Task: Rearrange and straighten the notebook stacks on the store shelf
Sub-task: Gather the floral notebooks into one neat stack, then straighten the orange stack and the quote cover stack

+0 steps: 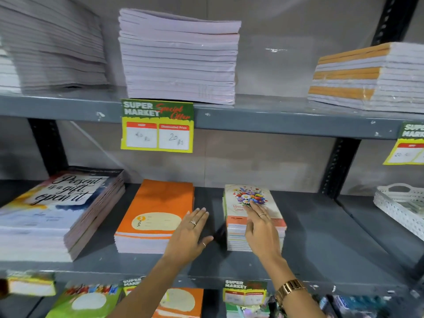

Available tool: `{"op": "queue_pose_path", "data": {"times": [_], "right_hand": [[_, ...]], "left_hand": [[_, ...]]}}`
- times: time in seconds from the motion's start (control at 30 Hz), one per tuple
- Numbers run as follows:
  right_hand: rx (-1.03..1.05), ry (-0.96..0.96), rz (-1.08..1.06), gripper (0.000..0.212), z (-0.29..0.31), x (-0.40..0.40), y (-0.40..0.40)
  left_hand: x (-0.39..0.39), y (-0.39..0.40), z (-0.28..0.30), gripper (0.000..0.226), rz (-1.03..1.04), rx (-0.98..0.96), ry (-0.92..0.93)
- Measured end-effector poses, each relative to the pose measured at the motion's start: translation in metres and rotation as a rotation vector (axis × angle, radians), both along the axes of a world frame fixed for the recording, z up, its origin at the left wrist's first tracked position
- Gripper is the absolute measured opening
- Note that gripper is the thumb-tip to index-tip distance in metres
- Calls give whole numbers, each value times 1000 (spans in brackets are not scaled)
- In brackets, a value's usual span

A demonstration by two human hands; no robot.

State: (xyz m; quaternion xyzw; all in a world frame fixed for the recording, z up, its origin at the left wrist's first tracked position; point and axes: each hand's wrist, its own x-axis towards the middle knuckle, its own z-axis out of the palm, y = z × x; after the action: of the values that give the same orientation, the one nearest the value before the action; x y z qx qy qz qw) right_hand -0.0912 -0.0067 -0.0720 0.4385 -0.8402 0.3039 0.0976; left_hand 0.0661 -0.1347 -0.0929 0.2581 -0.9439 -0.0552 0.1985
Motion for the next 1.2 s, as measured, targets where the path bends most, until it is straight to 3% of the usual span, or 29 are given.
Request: {"op": "queue_pose_path", "data": {"times": [0.4, 0.6, 0.7, 0.83, 1.2], "right_hand": [[88, -12, 161, 42, -8, 95, -63], [240, -4, 238, 51, -19, 131, -87], [325, 5, 228, 56, -24, 140, -97], [370, -29, 165, 57, -32, 145, -100], [465, 73, 119, 54, -26, 145, -105]], "left_hand": [[92, -50, 4, 65, 30, -59, -30], [120, -77, -8, 69, 59, -111, -177], [129, -86, -10, 56, 48, -196, -132], [131, -100, -15, 53, -24, -141, -195], [131, -110, -23, 49, -77, -83, -73]]}}
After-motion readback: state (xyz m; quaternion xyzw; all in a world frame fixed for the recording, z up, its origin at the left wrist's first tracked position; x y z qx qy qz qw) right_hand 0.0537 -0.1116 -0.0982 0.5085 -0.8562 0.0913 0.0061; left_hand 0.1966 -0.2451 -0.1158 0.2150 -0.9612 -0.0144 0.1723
